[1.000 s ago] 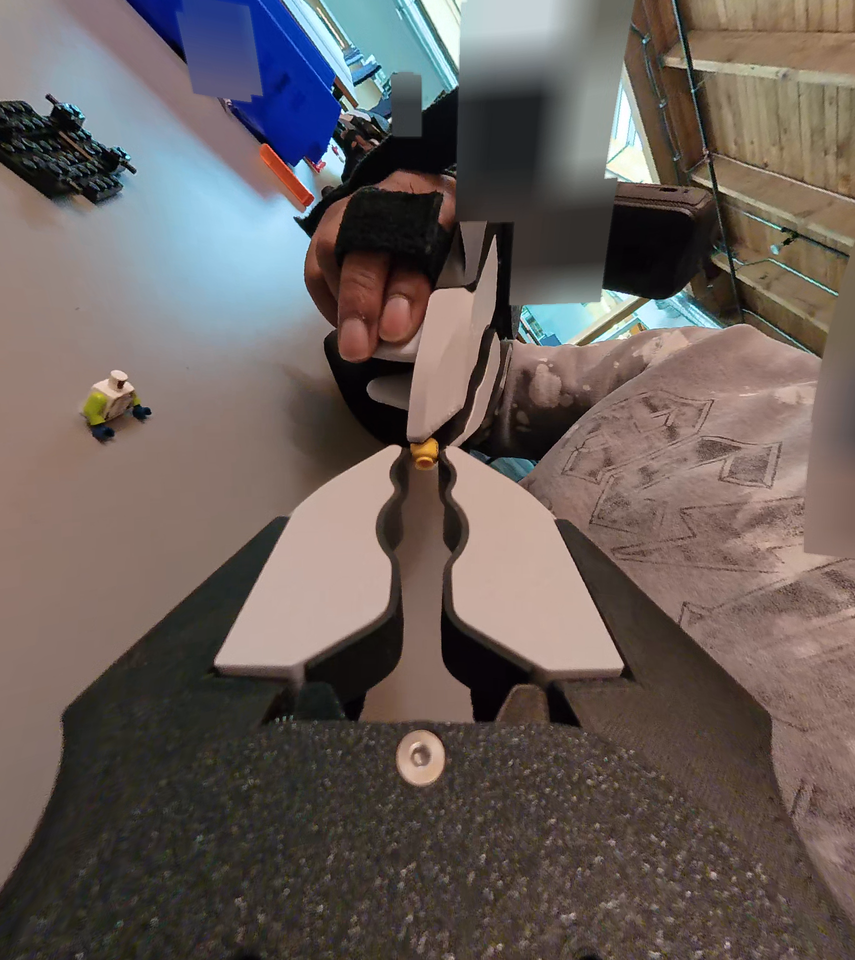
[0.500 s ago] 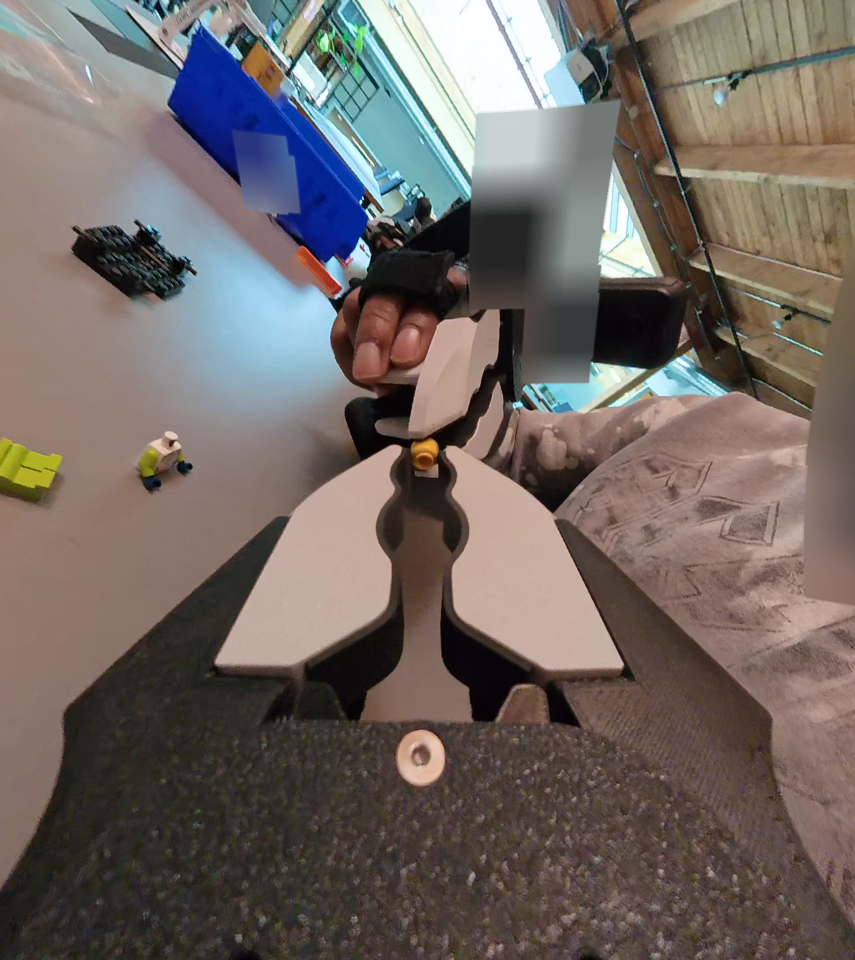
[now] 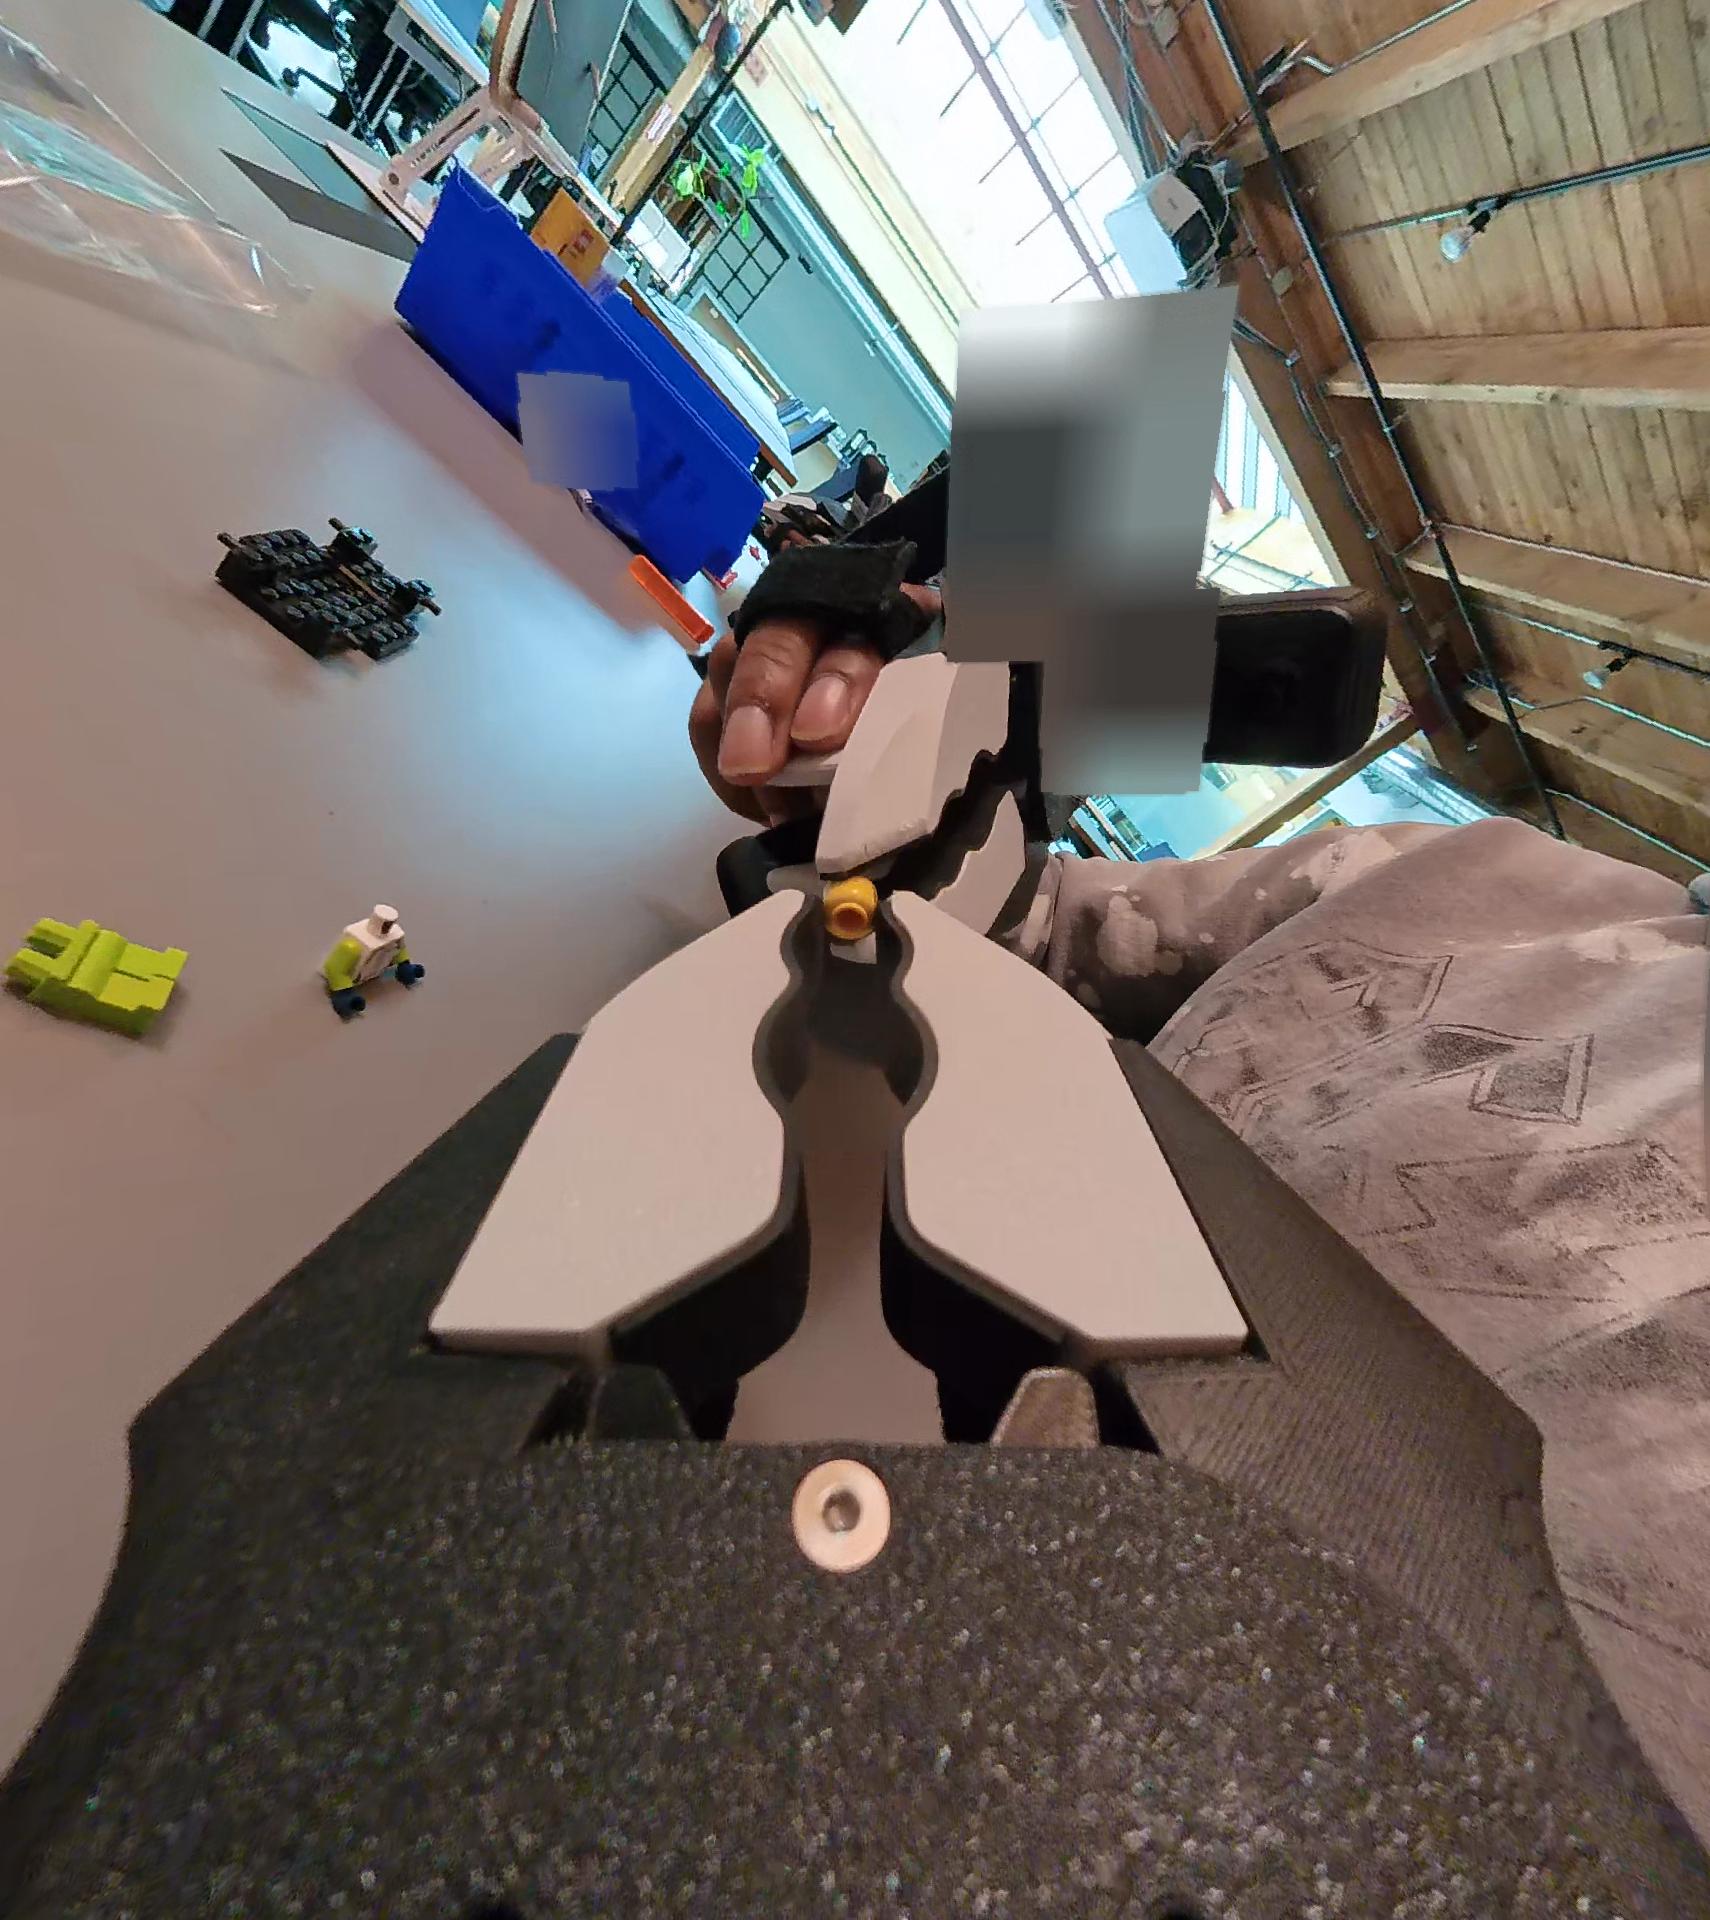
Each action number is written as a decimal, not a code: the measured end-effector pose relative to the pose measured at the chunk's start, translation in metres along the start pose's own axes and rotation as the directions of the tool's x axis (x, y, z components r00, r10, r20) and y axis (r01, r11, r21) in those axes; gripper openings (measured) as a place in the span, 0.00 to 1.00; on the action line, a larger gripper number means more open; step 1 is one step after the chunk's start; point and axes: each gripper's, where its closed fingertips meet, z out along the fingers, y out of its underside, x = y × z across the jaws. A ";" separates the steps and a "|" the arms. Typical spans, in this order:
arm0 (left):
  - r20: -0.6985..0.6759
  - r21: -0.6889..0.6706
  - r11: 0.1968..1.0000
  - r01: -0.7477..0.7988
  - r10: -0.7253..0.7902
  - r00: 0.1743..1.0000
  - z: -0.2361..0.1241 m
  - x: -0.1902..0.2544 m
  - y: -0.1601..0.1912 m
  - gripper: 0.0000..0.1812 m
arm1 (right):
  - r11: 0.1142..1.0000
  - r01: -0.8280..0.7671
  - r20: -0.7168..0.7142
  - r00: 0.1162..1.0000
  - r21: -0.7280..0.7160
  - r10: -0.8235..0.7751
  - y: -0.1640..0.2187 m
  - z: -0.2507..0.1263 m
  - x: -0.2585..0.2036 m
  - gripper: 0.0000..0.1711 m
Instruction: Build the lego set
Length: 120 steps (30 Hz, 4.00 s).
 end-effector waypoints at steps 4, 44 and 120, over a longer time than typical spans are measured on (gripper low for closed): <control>0.007 0.021 1.000 -0.008 0.007 1.000 -0.004 -0.001 -0.004 0.05 | 0.998 -0.056 0.008 0.998 0.026 0.056 -0.002 -0.002 0.003 0.08; 0.564 0.177 0.948 -0.265 0.124 0.817 -0.113 -0.049 -0.056 0.05 | 0.914 0.166 0.483 0.875 -0.369 0.036 0.086 0.120 0.001 0.07; 0.530 0.078 0.962 -0.261 0.182 0.828 -0.089 -0.051 -0.039 0.05 | 0.858 -0.211 0.027 0.967 -0.469 0.252 0.098 0.022 -0.030 0.08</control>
